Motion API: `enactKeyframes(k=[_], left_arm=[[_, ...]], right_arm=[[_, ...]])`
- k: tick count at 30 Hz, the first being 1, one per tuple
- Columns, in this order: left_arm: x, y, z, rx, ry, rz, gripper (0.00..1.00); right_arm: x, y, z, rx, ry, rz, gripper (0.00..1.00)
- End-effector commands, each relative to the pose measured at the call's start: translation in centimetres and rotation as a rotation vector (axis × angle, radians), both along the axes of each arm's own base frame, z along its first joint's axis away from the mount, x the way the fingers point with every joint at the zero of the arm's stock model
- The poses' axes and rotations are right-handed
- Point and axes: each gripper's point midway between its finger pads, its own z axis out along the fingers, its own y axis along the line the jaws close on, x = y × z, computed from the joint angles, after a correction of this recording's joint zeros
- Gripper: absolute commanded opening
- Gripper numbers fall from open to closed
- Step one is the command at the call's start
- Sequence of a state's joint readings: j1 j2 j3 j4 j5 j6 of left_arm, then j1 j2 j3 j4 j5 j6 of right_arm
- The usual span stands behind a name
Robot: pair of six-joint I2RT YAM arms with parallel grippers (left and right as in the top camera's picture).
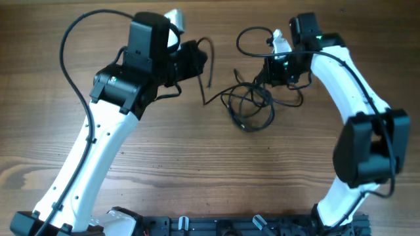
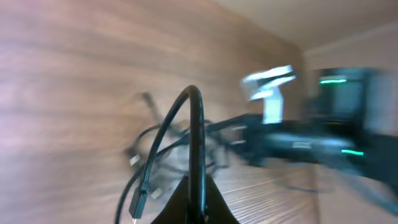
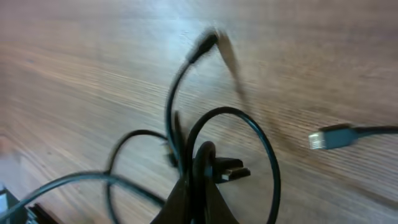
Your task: Untangle cables
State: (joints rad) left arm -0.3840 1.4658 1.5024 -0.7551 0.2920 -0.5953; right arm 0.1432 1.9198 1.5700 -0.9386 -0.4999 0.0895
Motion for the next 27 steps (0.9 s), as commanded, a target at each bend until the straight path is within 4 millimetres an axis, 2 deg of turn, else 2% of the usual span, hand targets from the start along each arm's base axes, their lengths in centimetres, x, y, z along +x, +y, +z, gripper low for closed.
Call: enactKeyframes(k=[1, 3, 4, 7, 9, 10, 13, 16, 18, 23, 27], left_arm=[[0.1, 1.7, -1.6, 0.087, 0.036, 0.056, 0.08], [0.2, 1.7, -2.2, 0.095, 0.055, 0.055, 0.16], [0.3, 1.6, -2.6, 0.097, 0.062, 0.054, 0.31], [0.6, 1.5, -3.2, 0.101, 0.075, 0.053, 0.46], [0.6, 0.9, -3.3, 0.078, 0.083, 0.028, 0.48], [0.5, -0.4, -2.5, 0.027, 0.063, -0.033, 0.49], [0.2, -2.5, -0.7, -0.055, 0.001, -0.158, 0.51], [0.0, -3.5, 0.2, -0.107, -0.020, -0.206, 0.50], [-0.1, -3.8, 0.0, -0.121, -0.008, -0.223, 0.49], [0.5, -4.8, -2.1, -0.133, 0.044, -0.262, 0.49], [0.2, -7.5, -1.4, -0.228, -0.034, -0.465, 0.57]], right_arm=[[-0.2, 0.7, 9.4, 0.083, -0.198, -0.018, 0.04], [-0.9, 0.6, 11.8, 0.097, -0.240, -0.035, 0.04], [-1.5, 0.5, 13.2, 0.105, -0.266, -0.040, 0.04], [-2.5, 0.2, 15.4, 0.114, -0.299, -0.079, 0.04], [-3.0, 0.2, 16.3, 0.117, -0.321, -0.078, 0.04], [-3.2, 0.3, 16.5, 0.121, -0.314, -0.096, 0.04], [-3.4, 0.4, 16.4, 0.121, -0.299, -0.098, 0.04], [-3.7, 0.3, 16.2, 0.118, -0.286, -0.098, 0.04], [-3.7, 0.5, 16.3, 0.127, -0.286, -0.092, 0.04], [-4.2, 0.8, 17.2, 0.155, -0.303, -0.074, 0.04], [-5.0, 0.9, 18.4, 0.172, -0.328, -0.063, 0.04]])
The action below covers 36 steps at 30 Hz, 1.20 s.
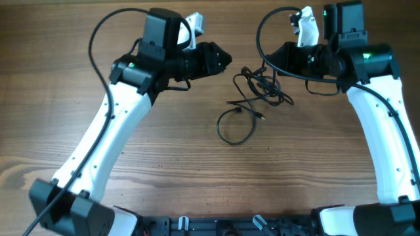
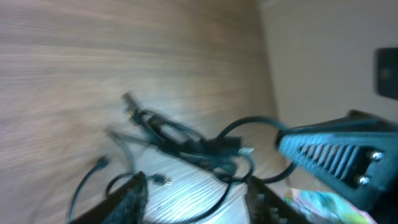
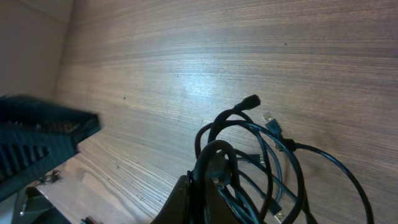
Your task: Untangle cables
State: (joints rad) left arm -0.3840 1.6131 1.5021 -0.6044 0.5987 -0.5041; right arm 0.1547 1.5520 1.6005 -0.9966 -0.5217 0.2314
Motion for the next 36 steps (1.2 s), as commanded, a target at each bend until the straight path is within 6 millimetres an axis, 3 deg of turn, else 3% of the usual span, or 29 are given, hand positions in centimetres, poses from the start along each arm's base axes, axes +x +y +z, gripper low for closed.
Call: enactKeyframes(k=[1, 7, 12, 20, 25, 36], left_arm=[[-0.9, -2.5, 0.8, -0.116, -0.058, -0.213, 0.58], [-0.7, -4.2, 0.4, -0.162, -0.097, -0.299, 0.59], [-1.0, -6.3, -0.3, -0.160, -0.144, -0.358, 0.58], [-0.9, -8.0, -2.8, -0.148, -0.111, -0.383, 0.56], [-0.5, -8.5, -4.2, -0.111, -0.096, -0.358, 0.47], [1.1, -10.0, -0.8, -0.222, -0.183, -0.316, 0.48]], right_arm=[[-1.3, 0.7, 3.7, 0.055, -0.084, 0.033, 0.04], [-2.3, 0.7, 5.5, 0.074, -0.129, 0.040, 0.04], [-2.4, 0.6, 5.8, 0.086, -0.129, 0.025, 0.04], [-2.3, 1.0, 6.4, 0.110, -0.146, 0.040, 0.04], [-2.5, 1.5, 6.9, 0.140, -0.158, 0.068, 0.04], [-3.1, 2.2, 7.2, 0.179, -0.142, 0.103, 0.04]])
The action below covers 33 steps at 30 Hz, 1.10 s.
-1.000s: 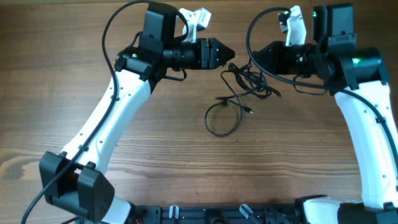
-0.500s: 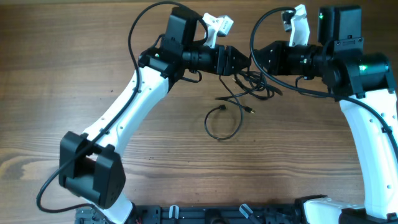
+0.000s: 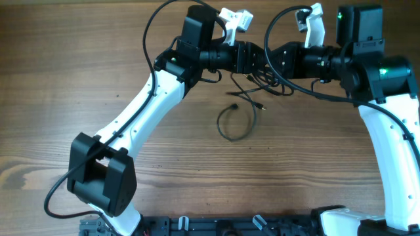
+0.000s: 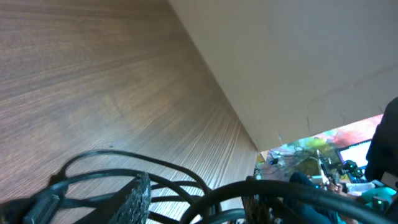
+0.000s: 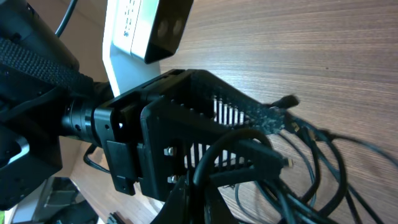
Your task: Untangle cables
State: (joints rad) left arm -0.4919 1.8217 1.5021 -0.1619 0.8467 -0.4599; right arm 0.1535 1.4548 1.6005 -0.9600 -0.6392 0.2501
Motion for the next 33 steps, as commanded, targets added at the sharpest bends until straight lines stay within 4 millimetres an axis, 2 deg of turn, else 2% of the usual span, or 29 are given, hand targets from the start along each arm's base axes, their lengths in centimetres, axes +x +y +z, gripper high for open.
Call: enactKeyframes(k=[1, 6, 13, 33], left_arm=[[0.4, -0.5, 0.0, -0.012, 0.003, 0.014, 0.48], [0.6, -0.5, 0.1, -0.016, -0.008, 0.018, 0.46], [0.6, -0.6, 0.1, -0.014, -0.008, 0.020, 0.50], [1.7, -0.2, -0.2, 0.011, -0.029, 0.085, 0.51]], right_arm=[[-1.1, 0.8, 2.4, 0.060, -0.035, 0.043, 0.04], [-1.1, 0.8, 2.4, 0.061, -0.034, 0.040, 0.04], [-1.4, 0.8, 2.1, 0.059, -0.013, 0.040, 0.04], [-1.8, 0.7, 1.7, 0.065, 0.031, 0.025, 0.04]])
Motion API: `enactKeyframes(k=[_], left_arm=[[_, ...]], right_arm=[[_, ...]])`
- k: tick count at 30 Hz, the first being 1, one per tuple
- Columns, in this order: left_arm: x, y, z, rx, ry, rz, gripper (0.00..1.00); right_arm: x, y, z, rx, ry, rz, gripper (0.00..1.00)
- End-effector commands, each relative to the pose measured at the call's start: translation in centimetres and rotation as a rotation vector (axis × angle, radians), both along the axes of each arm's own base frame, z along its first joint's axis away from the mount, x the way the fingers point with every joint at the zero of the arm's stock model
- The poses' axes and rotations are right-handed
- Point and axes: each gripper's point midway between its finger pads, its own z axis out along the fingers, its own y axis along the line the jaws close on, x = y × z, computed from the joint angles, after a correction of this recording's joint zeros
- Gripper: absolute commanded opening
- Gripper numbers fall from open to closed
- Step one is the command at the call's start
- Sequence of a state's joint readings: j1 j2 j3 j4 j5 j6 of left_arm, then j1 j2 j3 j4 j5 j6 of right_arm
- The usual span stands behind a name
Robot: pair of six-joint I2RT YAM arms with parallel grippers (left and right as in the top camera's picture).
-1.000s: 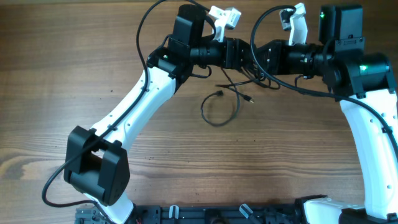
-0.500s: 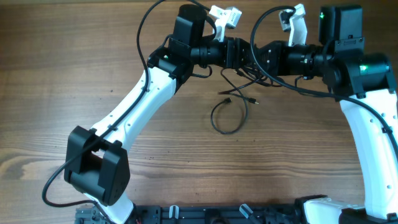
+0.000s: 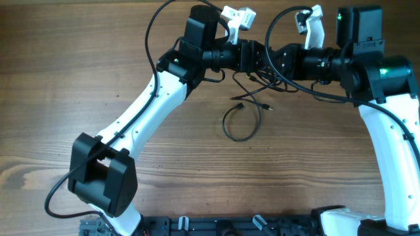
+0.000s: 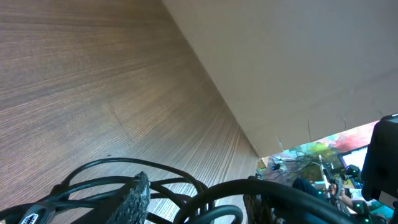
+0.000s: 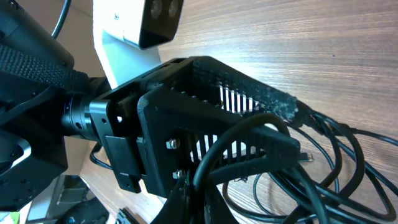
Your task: Untangle cables
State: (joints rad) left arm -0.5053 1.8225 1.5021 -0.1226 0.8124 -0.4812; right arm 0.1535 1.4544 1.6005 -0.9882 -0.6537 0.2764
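Observation:
A bundle of thin black cables [image 3: 266,82] hangs between the two grippers at the back of the table, and one loop [image 3: 241,124] trails onto the wood. My right gripper [image 3: 270,59] is shut on a thick black strand [image 5: 205,165] of the bundle. My left gripper [image 3: 254,56] meets it nose to nose. It stands open, and strands [image 4: 112,167] run between its fingers [image 4: 140,190]. In the right wrist view the left gripper's black body [image 5: 186,112] fills the middle, with more strands [image 5: 336,155] curling to its right.
The wooden table [image 3: 98,65] runs to a pale wall at its far edge [image 4: 205,81]. Both white arms reach across the back, the left arm [image 3: 141,115] lying diagonally over the middle left. A black rail [image 3: 216,226] lines the front edge.
Almost nothing has changed: the grippers stay nose to nose, the right one shut on the bundle and the left one open around strands. The loop on the table lies slightly farther right.
At first each gripper was shut on a cable, the left one beside the bundle, the right one on it. Then the left gripper was open and empty, left of the bundle. Later its open jaws were around strands at the right gripper, and they remain there.

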Motion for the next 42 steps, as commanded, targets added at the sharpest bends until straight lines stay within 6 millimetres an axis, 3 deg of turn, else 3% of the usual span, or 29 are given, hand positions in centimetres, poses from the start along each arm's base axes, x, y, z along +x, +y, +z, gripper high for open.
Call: enactKeyframes(k=[1, 28, 42], left_arm=[[1.47, 0.30, -0.65, 0.021, -0.009, 0.066, 0.51], [1.65, 0.30, -0.66, 0.026, -0.018, 0.076, 0.53], [2.40, 0.45, -0.40, 0.027, -0.046, 0.111, 0.60]], right_arm=[[-1.25, 0.59, 1.91, 0.048, -0.013, 0.029, 0.04], [-1.51, 0.45, 1.54, 0.031, -0.006, 0.036, 0.04], [-1.43, 0.46, 1.61, 0.032, -0.011, 0.035, 0.04]])
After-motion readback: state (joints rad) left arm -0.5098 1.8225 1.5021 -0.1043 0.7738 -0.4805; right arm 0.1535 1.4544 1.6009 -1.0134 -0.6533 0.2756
